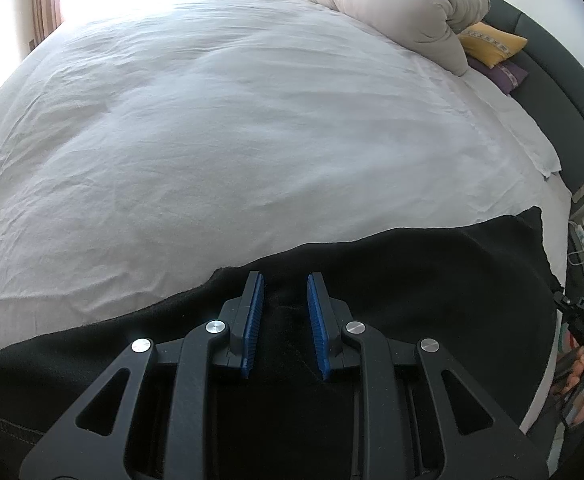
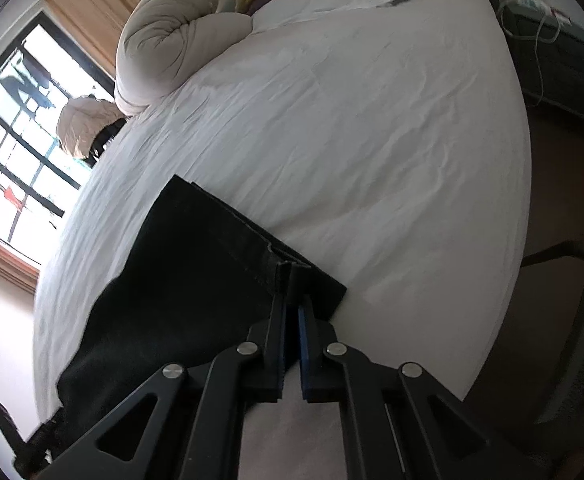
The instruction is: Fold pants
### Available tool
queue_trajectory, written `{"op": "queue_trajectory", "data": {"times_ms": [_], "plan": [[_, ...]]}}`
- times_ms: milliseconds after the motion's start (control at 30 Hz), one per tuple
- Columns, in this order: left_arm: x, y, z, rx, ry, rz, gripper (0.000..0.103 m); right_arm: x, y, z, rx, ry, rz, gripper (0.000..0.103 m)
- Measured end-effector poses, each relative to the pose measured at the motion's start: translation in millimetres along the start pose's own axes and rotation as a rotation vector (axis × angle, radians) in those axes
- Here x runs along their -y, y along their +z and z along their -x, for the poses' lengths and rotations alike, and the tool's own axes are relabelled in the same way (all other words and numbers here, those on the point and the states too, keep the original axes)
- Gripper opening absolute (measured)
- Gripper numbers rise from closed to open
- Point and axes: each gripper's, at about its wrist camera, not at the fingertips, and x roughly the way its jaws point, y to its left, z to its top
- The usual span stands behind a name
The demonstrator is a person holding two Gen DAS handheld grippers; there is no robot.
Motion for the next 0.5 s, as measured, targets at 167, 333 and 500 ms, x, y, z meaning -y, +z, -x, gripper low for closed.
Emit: {"op": "queue_trajectory", "data": {"times_ms": [167, 333, 500], "plan": [[0, -1, 7, 0.012, -0.014, 0.013, 0.022, 0, -5, 9, 0.010, -0.034, -0.012, 0.005], [2, -2, 6, 0.016, -0.009, -0.003, 0.022, 10, -4, -5, -0.039, -0.001, -0.024, 0.005], [3, -2, 20, 0.029, -0.012, -0.010, 0.022, 26, 12, 8, -0.043, -0.022, -0.099, 0.058]]}}
